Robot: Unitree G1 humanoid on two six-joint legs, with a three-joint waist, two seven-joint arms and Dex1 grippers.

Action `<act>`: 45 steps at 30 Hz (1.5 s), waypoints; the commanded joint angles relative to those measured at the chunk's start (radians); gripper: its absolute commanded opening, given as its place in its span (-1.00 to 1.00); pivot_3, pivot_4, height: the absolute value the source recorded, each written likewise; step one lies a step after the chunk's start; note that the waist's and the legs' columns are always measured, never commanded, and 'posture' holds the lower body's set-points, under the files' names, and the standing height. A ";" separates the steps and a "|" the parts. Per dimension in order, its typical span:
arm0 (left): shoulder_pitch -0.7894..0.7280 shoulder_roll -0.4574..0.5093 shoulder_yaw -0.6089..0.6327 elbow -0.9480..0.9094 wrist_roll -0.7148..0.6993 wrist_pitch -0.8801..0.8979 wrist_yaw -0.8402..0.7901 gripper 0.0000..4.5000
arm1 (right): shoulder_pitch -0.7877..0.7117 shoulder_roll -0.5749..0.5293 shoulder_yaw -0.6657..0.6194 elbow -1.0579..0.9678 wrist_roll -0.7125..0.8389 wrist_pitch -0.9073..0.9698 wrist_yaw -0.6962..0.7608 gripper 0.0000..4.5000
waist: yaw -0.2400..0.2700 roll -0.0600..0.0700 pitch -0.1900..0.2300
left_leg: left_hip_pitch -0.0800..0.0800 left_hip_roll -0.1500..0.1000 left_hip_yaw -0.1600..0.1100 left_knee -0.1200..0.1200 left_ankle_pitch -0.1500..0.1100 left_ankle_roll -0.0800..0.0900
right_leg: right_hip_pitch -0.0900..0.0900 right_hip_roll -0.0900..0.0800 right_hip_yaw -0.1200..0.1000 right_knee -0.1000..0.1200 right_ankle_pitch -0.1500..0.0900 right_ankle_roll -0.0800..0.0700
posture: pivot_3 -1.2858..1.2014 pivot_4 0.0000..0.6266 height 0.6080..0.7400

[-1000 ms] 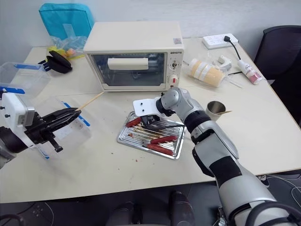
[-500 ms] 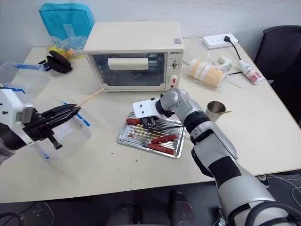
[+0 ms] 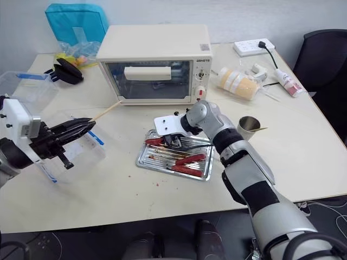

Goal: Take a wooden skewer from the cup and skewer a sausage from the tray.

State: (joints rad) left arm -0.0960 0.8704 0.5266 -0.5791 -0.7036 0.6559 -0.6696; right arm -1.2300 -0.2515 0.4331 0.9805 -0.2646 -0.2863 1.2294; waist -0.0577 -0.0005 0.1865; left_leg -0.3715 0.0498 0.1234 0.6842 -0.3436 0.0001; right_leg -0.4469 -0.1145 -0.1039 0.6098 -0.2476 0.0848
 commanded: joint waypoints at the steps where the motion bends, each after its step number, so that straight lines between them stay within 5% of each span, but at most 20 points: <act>1: 0.006 0.031 -0.005 -0.015 -0.012 -0.015 -0.051 -1.00 | 0.011 -0.078 -0.077 -0.211 0.097 0.101 0.100 -0.86 | 0.003 0.000 0.000 | 0.000 0.000 0.000 0.000 0.000 0.000 | 0.000 0.000 0.000 0.000 0.000 0.000 | 0.03 -0.52 1.00; 7: 0.041 0.098 -0.049 -0.029 -0.027 -0.019 -0.202 -1.00 | 0.133 -0.284 -0.143 -0.586 0.244 0.244 0.295 -0.86 | 0.013 0.000 0.000 | 0.000 -0.001 0.000 0.000 0.000 0.000 | 0.000 0.000 -0.001 -0.001 0.000 0.000 | 0.03 -0.52 1.00; 13: 0.016 0.155 -0.112 0.000 -0.020 -0.044 -0.320 -1.00 | 0.192 -0.403 -0.172 -0.761 0.315 0.335 0.322 -0.86 | 0.009 0.000 0.000 | 0.001 -0.002 0.001 0.000 0.000 -0.001 | 0.000 0.001 -0.001 0.000 0.000 -0.001 | 0.03 -0.52 1.00; 45: -0.223 0.137 -0.291 0.135 0.053 -0.104 -0.378 -1.00 | 0.240 -0.458 -0.167 -1.070 0.438 0.575 0.275 -0.86 | 0.030 0.000 0.000 | 0.001 -0.002 0.002 0.001 0.000 -0.001 | 0.000 0.002 -0.001 0.001 -0.001 -0.001 | 0.03 -0.52 1.00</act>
State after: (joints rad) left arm -0.3027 1.0051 0.2264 -0.4474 -0.6585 0.5681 -1.0410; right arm -0.9686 -0.6980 0.2871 -0.0502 0.1493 0.2823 1.5049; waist -0.0273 -0.0008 0.1864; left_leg -0.3707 0.0479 0.1250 0.6851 -0.3434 -0.0009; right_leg -0.4470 -0.1123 -0.1054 0.6111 -0.2484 0.0834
